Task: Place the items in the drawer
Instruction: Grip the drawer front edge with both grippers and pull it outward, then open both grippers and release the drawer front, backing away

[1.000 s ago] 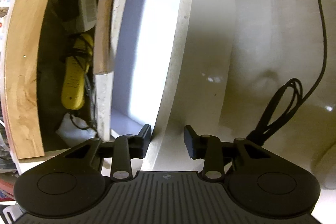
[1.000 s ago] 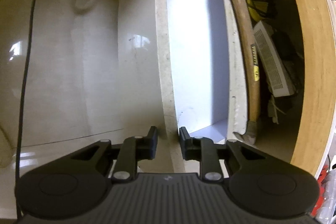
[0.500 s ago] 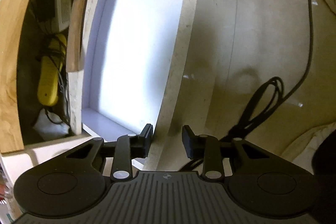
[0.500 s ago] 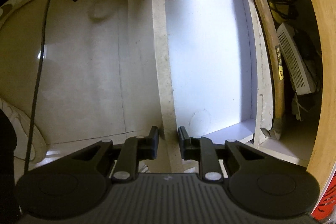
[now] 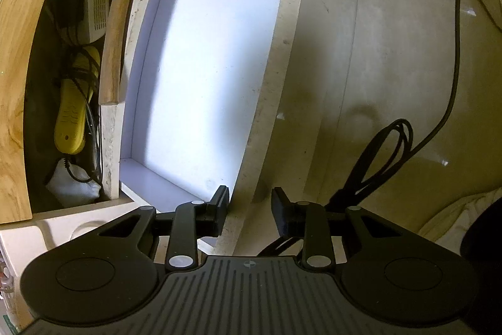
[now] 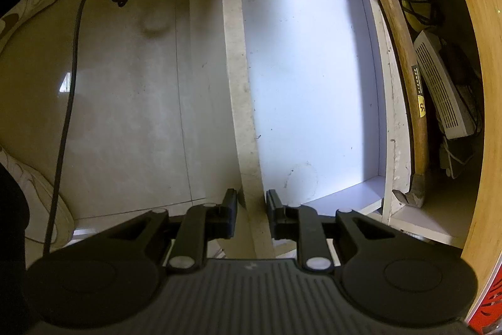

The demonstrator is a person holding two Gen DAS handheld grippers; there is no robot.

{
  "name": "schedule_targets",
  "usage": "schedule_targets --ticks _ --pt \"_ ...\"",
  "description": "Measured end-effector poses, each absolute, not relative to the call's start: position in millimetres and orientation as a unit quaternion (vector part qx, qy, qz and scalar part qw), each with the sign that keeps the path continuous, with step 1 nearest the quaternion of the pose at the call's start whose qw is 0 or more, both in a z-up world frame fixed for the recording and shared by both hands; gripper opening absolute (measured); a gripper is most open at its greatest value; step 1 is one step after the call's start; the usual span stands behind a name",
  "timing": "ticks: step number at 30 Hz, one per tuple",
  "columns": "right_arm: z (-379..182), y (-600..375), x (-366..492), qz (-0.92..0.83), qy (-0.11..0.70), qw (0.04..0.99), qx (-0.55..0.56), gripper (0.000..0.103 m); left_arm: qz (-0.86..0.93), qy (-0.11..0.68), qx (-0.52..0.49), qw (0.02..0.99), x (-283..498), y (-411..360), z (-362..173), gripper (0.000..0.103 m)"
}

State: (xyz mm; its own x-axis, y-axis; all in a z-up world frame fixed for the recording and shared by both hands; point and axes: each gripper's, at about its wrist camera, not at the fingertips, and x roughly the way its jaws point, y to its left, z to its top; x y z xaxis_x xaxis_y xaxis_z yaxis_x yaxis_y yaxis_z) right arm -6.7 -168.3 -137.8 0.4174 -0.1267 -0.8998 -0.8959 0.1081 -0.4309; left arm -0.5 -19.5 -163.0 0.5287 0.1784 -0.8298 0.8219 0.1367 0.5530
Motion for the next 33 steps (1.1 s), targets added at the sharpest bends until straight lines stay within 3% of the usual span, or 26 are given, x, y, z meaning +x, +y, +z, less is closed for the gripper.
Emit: schedule_targets --ticks 16,17,19,20,21,24,26,33 --pt "-136.9 -169.7 -3.7 0.321 0.441 0.620 -0.563 0.024 -0.242 0.421 0.593 0.642 0.3 -24.5 -162.3 0.030" --pt "-136.4 -169.8 -3.1 0.322 0.444 0.622 -0.559 0.028 -0.242 0.423 0.589 0.645 1.1 -24.8 -162.2 0.030" --pt "-136.0 -169.5 -2.7 0.319 0.440 0.629 -0.557 0.051 -0.241 0.422 0.590 0.645 0.7 -25.6 -163.5 0.034" --pt "-135.4 -169.2 -3.1 0.318 0.433 0.632 -0.558 0.073 -0.240 0.421 0.592 0.644 0.3 -26.0 -164.4 0.046" --pt "-134.5 -169.1 -3.3 0.318 0.428 0.636 -0.558 0.087 -0.240 0.420 0.593 0.644 0.0 -26.3 -165.3 0.057" --pt "-133.1 -168.7 -2.1 0.312 0.422 0.645 -0.555 0.103 -0.239 0.414 0.583 0.656 0.1 -27.1 -163.9 0.077" --pt "-133.5 -168.5 -2.1 0.315 0.423 0.644 -0.555 0.103 -0.235 0.415 0.572 0.668 1.9 -27.3 -161.8 0.087" --pt "-137.4 -168.5 -3.6 0.318 0.423 0.635 -0.562 0.103 -0.226 0.420 0.571 0.668 2.7 -27.8 -162.6 0.088"
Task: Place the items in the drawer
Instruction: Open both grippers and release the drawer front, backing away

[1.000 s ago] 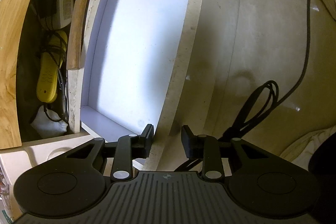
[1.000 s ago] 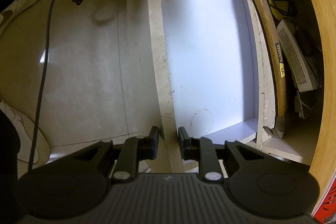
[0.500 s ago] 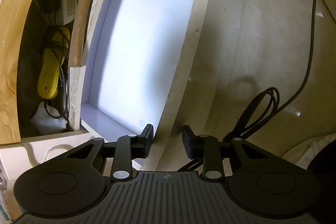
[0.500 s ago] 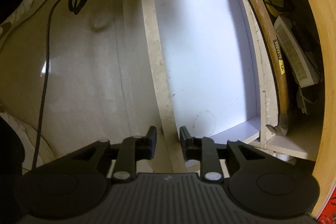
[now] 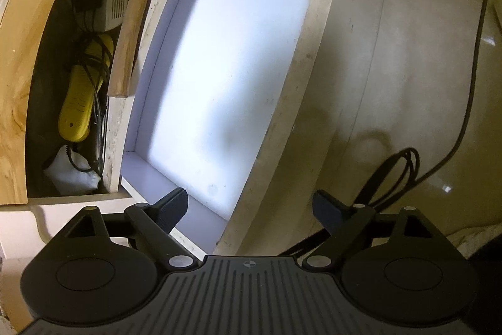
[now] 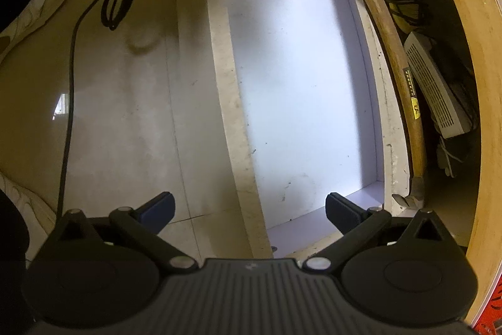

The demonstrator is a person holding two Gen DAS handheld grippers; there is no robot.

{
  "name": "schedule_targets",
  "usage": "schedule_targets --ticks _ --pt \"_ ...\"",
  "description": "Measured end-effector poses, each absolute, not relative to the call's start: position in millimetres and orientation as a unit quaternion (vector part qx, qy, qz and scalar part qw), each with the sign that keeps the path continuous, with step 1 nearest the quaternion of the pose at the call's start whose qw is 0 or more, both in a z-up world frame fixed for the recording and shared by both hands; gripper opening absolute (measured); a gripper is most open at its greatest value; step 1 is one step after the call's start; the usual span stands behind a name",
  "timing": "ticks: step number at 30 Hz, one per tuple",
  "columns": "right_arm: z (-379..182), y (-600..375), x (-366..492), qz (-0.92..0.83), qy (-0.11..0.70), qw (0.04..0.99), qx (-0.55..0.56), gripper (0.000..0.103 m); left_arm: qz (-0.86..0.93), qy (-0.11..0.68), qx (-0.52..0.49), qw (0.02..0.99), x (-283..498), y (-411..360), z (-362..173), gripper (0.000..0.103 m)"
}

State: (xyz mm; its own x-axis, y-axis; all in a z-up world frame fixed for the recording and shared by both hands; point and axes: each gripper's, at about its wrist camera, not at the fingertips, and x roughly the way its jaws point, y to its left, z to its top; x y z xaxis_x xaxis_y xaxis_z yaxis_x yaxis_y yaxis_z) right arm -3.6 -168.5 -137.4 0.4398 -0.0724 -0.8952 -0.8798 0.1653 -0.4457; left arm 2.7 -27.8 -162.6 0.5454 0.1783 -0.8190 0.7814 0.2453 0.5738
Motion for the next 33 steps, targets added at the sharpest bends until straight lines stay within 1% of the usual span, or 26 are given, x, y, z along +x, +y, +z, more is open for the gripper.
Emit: schedule_targets --ticks 7,13,21,26,33 --pt "-133.9 -167.0 -0.2 0.312 0.434 0.651 -0.538 0.103 -0.221 0.420 0.565 0.675 1.1 -28.8 -159.9 0.088" --pt "-118.6 -166.5 15.1 0.285 0.473 0.707 -0.443 0.102 -0.200 0.438 0.520 0.706 4.5 -31.6 -151.3 0.088" --pt "-106.3 -163.5 33.1 0.216 0.518 0.761 -0.325 0.102 -0.151 0.487 0.405 0.759 10.0 -36.8 -135.1 0.088" --pt "-95.9 -170.1 43.7 0.147 0.542 0.800 -0.211 0.102 -0.107 0.516 0.302 0.794 16.7 -31.3 -120.9 0.088" --pt "-93.4 -188.0 48.2 0.053 0.581 0.809 -0.071 0.102 -0.052 0.541 0.175 0.821 27.5 -10.5 -105.7 0.087"
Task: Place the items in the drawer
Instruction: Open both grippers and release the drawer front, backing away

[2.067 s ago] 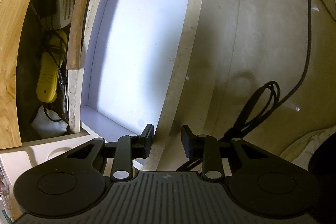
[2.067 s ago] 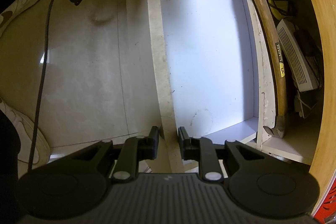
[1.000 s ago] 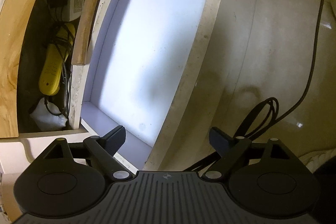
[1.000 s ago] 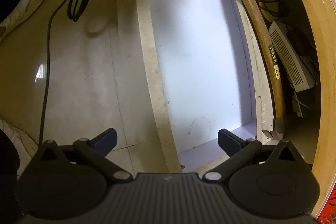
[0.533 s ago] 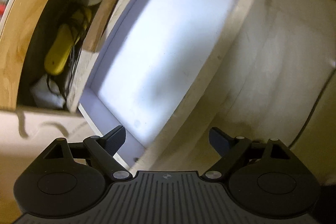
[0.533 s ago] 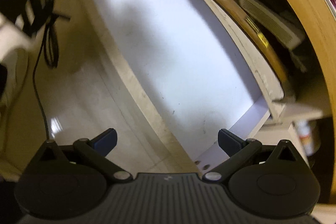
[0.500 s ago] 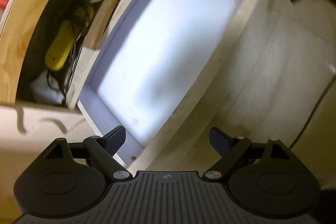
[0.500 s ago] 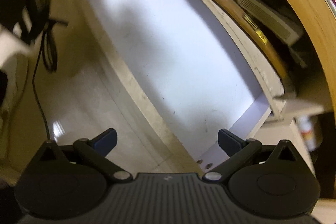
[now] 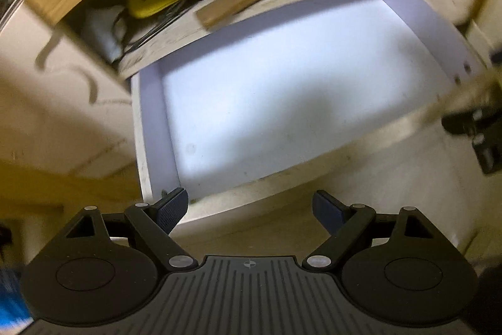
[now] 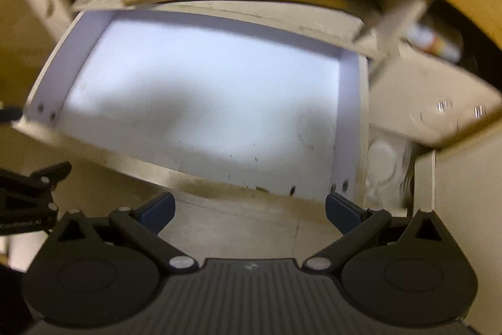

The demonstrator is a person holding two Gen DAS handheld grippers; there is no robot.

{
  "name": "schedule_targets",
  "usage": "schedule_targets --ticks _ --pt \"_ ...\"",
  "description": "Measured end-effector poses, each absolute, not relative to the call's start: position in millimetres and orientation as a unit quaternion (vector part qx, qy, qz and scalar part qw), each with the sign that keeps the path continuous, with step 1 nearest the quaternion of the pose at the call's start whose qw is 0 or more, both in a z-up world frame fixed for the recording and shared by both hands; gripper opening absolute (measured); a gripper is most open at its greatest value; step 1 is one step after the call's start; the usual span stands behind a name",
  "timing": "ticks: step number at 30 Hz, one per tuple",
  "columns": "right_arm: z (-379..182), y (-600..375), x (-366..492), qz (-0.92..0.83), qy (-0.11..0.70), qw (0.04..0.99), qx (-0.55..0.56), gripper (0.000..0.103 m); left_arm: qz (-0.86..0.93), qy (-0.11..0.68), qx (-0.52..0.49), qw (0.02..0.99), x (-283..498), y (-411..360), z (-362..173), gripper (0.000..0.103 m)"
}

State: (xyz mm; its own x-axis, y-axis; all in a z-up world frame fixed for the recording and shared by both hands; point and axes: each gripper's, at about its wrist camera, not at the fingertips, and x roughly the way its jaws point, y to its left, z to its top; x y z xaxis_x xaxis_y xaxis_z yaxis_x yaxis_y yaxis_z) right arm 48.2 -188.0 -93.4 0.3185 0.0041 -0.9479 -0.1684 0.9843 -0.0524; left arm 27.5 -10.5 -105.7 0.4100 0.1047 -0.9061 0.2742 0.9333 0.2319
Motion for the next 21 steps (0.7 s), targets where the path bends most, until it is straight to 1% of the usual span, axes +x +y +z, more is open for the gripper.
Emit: schedule_targets --ticks 9,21 --pt "-90.7 -197.8 47.2 0.006 0.577 0.817 0.005 0.103 0.007 0.551 0.057 0.833 31.9 7.8 -99.6 0.087" --pt "-87.9 -201.1 49.7 -0.013 0.574 0.819 0.012 0.103 0.010 0.542 0.045 0.839 33.3 7.1 -100.6 0.087"
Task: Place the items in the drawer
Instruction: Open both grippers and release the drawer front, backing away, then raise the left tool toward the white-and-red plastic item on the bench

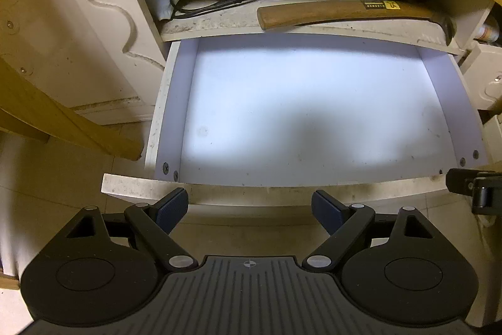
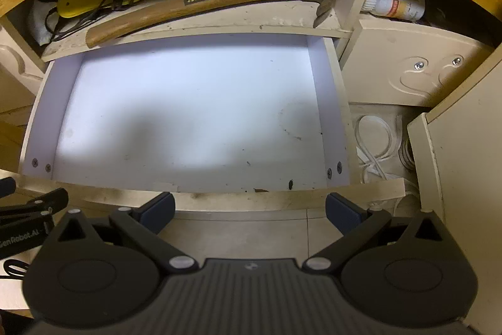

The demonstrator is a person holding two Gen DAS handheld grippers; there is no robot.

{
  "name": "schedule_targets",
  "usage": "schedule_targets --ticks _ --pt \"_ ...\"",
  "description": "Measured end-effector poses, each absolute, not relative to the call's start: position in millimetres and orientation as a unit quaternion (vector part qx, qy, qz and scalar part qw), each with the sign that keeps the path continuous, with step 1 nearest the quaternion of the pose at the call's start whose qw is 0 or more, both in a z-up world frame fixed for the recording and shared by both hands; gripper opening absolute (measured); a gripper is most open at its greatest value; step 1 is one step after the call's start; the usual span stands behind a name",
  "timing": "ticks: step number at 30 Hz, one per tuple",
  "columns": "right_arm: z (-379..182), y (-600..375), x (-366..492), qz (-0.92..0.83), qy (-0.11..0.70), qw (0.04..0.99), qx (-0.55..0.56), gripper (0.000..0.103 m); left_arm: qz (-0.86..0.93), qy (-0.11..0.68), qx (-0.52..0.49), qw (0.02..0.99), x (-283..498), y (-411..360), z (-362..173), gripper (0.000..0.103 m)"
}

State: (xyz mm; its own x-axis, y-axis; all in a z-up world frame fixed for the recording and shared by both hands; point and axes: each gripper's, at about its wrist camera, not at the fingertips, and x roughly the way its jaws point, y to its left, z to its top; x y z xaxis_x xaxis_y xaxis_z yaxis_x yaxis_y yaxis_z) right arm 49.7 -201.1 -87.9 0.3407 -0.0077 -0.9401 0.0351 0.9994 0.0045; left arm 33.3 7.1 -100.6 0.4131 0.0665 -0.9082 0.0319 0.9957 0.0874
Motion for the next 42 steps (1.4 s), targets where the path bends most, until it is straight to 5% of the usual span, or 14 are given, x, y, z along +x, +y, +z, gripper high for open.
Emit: schedule_targets --ticks 14,42 --pt "-79.8 -200.4 50.0 -0.016 0.550 0.835 0.002 0.102 0.001 0.485 0.033 0.874 33.6 1.1 -83.9 0.087" --pt "41.4 -191.8 35.0 -0.031 0.214 0.974 -0.068 0.102 -0.019 0.217 0.051 0.975 32.4 -18.5 23.7 0.087"
